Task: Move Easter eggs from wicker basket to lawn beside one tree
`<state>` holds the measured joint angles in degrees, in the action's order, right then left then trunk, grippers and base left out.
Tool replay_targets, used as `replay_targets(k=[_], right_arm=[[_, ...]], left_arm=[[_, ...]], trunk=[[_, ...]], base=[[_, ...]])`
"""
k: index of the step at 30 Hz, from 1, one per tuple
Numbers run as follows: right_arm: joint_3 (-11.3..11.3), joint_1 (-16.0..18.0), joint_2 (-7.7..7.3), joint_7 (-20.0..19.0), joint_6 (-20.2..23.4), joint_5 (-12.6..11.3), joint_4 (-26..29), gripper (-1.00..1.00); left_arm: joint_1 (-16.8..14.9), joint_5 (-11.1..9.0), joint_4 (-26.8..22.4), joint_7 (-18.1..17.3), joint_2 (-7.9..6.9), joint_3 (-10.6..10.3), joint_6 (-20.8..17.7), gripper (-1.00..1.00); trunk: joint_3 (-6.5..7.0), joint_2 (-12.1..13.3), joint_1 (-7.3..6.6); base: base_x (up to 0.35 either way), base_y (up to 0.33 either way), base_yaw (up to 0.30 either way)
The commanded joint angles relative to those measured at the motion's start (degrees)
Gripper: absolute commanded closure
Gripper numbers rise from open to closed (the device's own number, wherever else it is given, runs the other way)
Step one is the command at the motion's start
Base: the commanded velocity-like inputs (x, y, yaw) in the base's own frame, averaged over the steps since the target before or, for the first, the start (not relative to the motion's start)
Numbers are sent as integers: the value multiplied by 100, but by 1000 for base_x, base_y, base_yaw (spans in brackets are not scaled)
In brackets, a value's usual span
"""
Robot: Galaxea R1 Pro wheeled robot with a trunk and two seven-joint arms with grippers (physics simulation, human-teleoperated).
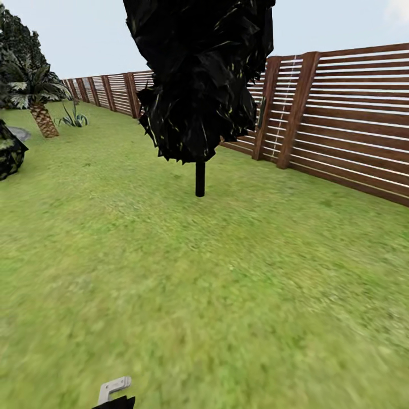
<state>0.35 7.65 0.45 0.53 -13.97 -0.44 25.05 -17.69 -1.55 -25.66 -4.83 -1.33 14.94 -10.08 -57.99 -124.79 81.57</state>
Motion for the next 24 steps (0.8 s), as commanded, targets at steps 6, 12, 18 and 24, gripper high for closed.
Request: replay_targets(k=[6, 12, 18, 24], right_arm=[[0, 0, -1, 0, 0, 0, 0, -100], [0, 0, -1, 0, 0, 0, 0, -100], [0, 0, -1, 0, 0, 0, 0, -100], [0, 0, -1, 1, 0, 0, 0, -100]], left_arm=[[1, -3, 0, 0, -1, 0, 2, -100], [-1, -4, 0, 0, 1, 0, 4, -100], [0, -4, 0, 0, 1, 0, 6, -100], [2, -3, 0, 0, 1, 0, 6, -100]], trunk=[[0, 0, 0], [0, 0, 0], [0, 0, 0], [0, 0, 0]], base=[[334, 0, 296], [339, 29, 296], [339, 89, 296], [339, 94, 296]])
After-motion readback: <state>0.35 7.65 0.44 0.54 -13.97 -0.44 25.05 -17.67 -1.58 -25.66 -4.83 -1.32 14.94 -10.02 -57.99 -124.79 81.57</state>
